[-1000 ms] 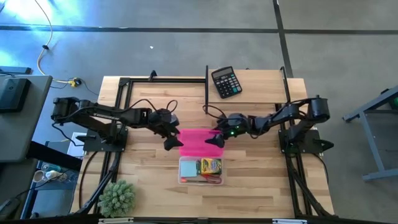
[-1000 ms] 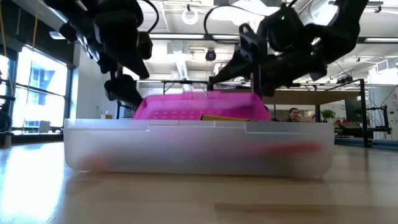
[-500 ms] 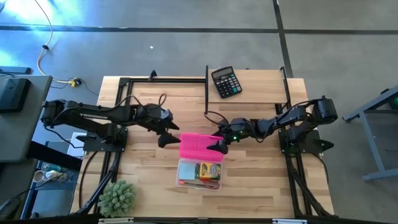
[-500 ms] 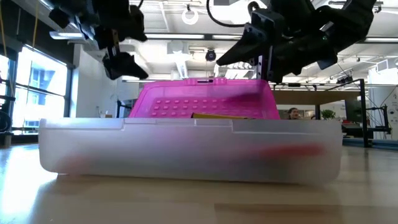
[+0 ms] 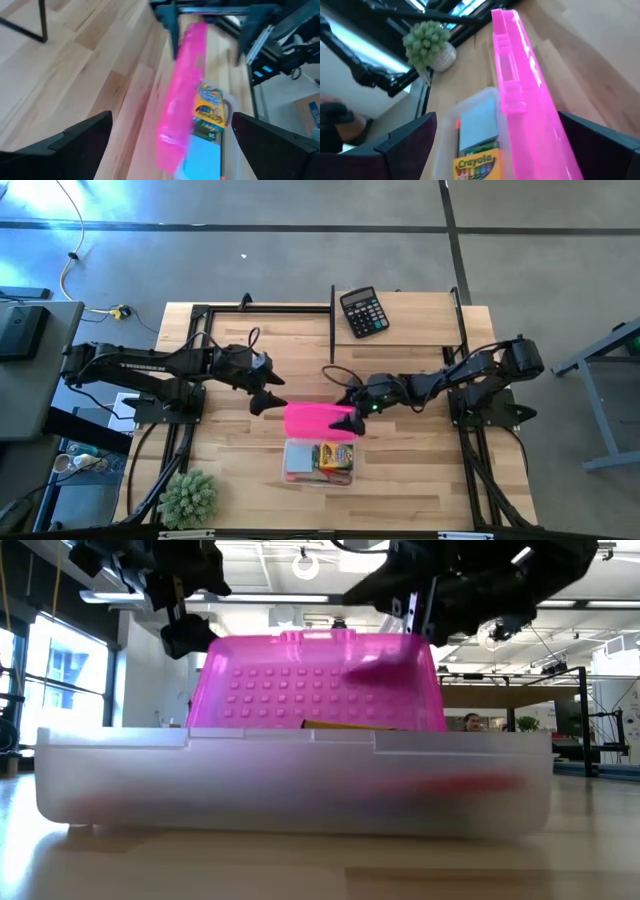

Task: Pack school essentials
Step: Close the supply box

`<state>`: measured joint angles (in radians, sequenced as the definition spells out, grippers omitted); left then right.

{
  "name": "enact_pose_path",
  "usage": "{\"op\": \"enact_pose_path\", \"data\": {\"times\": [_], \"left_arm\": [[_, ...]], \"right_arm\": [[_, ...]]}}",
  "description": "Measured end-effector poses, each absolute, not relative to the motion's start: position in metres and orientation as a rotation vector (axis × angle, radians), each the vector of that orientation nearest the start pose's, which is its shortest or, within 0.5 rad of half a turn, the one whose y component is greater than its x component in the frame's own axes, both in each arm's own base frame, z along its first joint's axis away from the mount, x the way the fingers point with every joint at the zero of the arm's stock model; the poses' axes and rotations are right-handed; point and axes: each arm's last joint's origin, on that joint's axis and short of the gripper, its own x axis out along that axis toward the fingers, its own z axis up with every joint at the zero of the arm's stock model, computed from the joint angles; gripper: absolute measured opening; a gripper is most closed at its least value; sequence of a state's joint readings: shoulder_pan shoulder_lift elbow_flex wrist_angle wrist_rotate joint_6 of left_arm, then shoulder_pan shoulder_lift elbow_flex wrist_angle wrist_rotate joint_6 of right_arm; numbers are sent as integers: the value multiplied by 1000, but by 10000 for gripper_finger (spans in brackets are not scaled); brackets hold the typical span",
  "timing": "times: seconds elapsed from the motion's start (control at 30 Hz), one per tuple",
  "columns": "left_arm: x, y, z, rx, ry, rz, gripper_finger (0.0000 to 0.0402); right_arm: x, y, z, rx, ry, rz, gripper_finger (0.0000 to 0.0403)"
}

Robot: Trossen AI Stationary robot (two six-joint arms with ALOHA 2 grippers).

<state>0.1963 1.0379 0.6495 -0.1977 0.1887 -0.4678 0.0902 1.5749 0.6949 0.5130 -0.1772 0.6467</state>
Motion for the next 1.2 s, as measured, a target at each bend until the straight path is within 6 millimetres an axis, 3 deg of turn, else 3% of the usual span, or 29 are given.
{"op": "enact_pose_path", "data": {"times": [0.43, 0.93, 1.2], "left_arm": [[212, 37, 238, -565, 590, 165, 400], [212, 37, 238, -565, 590, 165, 400], [213, 31, 238, -546, 593, 166, 400]], "right_arm": [[325, 74, 213, 548, 515, 188, 398], [308, 128, 212, 524, 565, 241, 398], [306, 135, 213, 528, 538, 207, 398]]}}
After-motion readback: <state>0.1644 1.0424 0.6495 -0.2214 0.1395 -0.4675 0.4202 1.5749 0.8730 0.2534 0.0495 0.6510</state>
